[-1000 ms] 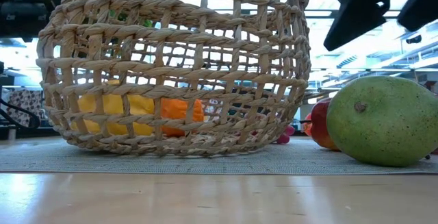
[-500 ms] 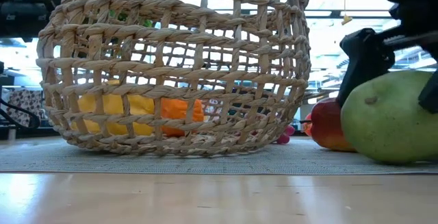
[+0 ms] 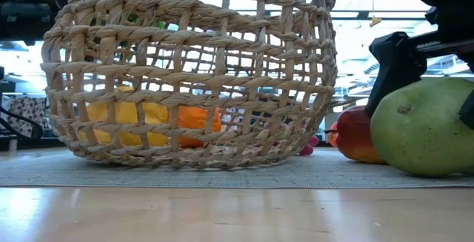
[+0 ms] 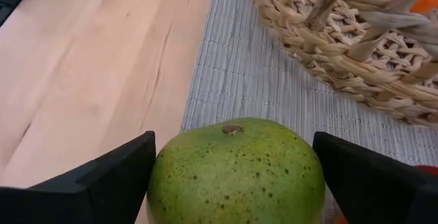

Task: Build produce basket
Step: Put the green pear into the brown basket

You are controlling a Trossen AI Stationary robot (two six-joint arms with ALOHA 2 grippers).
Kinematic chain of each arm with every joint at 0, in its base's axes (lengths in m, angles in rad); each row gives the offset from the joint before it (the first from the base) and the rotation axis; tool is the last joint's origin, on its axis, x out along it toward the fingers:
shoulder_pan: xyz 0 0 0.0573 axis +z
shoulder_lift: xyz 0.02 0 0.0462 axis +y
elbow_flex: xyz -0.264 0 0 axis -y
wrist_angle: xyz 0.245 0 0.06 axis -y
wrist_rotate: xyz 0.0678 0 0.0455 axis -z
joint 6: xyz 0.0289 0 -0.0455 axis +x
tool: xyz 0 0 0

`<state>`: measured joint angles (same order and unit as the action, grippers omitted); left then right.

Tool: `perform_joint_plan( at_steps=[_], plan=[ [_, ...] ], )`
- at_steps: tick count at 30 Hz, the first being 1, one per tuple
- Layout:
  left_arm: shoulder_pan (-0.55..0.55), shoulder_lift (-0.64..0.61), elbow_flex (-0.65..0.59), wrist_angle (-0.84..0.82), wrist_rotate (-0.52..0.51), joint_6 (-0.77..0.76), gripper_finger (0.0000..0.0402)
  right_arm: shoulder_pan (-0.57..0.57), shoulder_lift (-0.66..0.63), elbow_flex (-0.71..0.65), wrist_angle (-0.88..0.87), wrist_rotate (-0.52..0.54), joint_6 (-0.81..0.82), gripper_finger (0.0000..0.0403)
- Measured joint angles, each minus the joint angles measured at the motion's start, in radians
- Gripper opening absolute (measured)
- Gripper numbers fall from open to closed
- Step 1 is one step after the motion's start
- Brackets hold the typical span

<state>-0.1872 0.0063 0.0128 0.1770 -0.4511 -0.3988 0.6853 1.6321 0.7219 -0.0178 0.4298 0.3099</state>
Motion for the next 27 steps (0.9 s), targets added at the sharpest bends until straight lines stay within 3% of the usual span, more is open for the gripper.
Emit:
perform_joint_plan(
  at_steps=[7, 15, 21, 27],
  plan=[
    [0.000, 0.000, 0.000, 0.000, 0.000, 0.000, 0.0389, 0.000, 0.001, -0.003, 0.048, -0.002, -0.026, 0.0365],
    [0.000, 0.000, 0.000, 0.000, 0.000, 0.000, 0.0389, -0.001, 0.005, 0.067, -0.015, -0.001, -0.059, 0.0362],
    [0.000, 0.000, 0.000, 0.000, 0.000, 0.000, 0.0389, -0.001, 0.004, 0.215, -0.224, 0.009, -0.063, 0.0362],
    [0.000, 0.000, 0.000, 0.000, 0.000, 0.000, 0.0389, -0.003, 0.004, 0.434, -0.556, 0.023, -0.014, 0.0362]
  ],
)
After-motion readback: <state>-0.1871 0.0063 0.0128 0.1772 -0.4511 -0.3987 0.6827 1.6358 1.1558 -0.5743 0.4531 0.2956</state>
